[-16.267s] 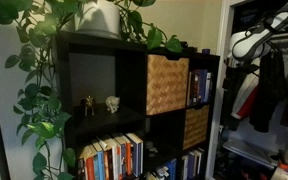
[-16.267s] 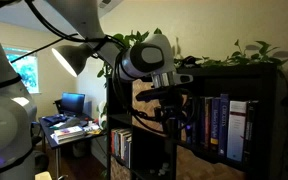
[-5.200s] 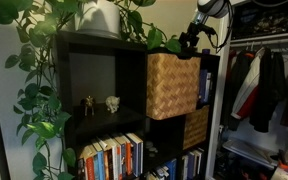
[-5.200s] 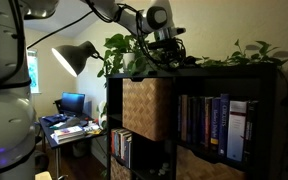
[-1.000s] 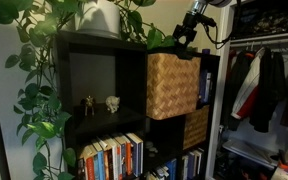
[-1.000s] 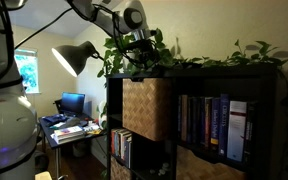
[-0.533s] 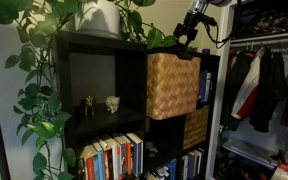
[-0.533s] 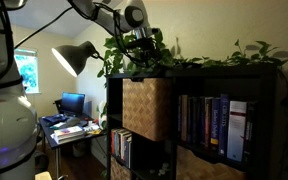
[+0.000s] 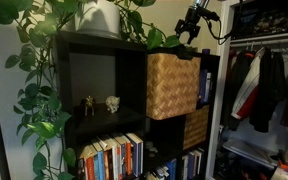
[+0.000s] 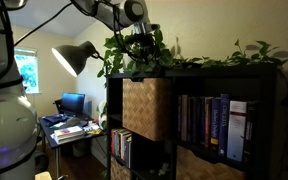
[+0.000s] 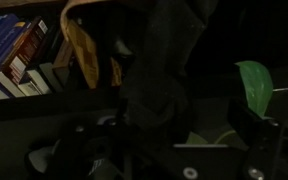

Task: Pull out the topmost basket, place the black object on the top of the book shelf into the basket

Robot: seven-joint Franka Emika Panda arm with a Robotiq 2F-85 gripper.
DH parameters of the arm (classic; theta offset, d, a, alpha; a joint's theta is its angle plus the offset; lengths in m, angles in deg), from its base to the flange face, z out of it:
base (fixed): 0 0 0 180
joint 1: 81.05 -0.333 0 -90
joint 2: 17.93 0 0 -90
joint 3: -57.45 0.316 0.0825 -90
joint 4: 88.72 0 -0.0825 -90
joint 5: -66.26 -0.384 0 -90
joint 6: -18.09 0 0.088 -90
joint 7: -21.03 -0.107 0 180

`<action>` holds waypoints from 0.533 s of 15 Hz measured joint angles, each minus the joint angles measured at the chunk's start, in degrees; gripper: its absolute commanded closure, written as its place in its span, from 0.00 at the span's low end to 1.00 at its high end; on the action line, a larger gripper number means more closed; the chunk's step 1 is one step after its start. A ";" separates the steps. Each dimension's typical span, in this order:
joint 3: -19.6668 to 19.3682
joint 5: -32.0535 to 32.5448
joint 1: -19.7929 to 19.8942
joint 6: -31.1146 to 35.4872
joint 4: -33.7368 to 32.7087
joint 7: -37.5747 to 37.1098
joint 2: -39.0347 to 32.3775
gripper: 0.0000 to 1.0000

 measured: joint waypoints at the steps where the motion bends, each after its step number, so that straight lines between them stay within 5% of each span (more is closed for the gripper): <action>1: 0.00 0.00 0.00 0.00 -0.33 -0.01 -0.05 0.00; 8: -0.99 0.14 0.10 2.80 -0.77 3.47 -1.39 0.00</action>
